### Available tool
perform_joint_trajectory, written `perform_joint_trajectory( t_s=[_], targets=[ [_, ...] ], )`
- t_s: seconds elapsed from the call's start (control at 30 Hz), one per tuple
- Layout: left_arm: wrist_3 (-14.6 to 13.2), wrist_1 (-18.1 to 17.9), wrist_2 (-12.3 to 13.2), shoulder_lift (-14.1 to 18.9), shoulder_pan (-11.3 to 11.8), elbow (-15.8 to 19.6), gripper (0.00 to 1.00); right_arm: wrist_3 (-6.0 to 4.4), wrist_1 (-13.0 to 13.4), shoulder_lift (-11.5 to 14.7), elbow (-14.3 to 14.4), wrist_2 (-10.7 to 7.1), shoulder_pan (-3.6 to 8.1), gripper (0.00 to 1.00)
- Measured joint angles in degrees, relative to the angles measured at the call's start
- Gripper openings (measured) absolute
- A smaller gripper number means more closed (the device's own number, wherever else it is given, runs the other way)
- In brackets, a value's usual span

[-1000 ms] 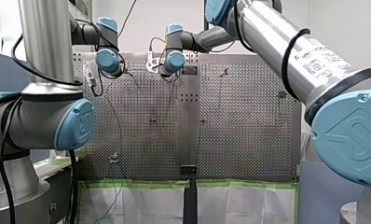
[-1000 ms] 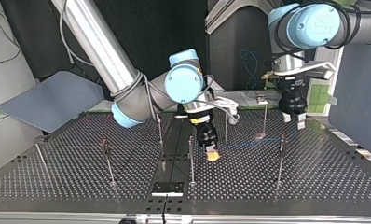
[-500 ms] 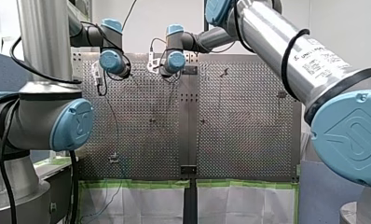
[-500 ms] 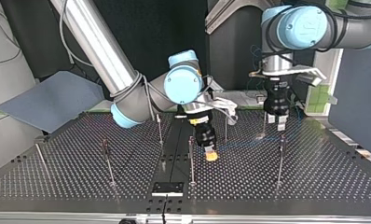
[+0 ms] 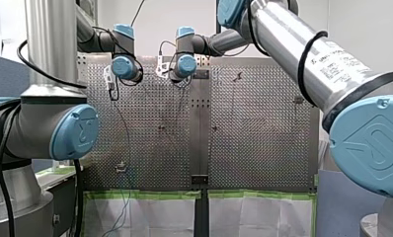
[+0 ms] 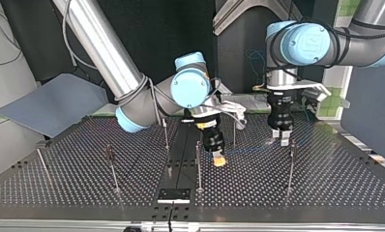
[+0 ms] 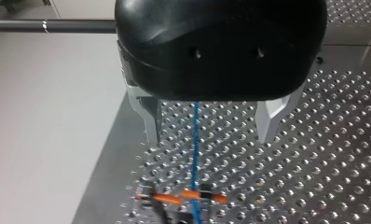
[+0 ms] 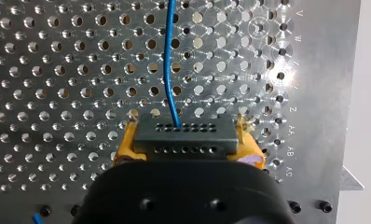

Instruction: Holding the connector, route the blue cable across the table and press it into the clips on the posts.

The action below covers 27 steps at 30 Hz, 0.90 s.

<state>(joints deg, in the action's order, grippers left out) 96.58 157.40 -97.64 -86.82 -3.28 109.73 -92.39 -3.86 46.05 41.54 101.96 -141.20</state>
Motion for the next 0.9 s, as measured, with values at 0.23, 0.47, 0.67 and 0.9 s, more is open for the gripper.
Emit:
perform_joint_trajectory(
  t_s=[0.23,0.47,0.67,0.9],
  targets=[
    [0.54,-1.16,-0.62,-1.93,-0.68,-2.39,1.0,0.0,0.06,-0.04,0.0,0.02,0.0,0.0],
    [0.86,-1.34,-0.59,-5.12,-1.38,-5.98,1.0,0.0,0.12,-0.05,0.0,0.07,0.0,0.0],
    [0.81,-2.01,-1.24,-8.21,-1.85,-8.65,1.0,0.0,0.17,-0.1,0.0,0.08,0.0,0.0],
    [0.91,-2.49,-1.29,-11.11,-1.99,-9.36,1.0,0.06,0.17,-0.11,0.0,0.09,0.0,0.0]
  ],
)
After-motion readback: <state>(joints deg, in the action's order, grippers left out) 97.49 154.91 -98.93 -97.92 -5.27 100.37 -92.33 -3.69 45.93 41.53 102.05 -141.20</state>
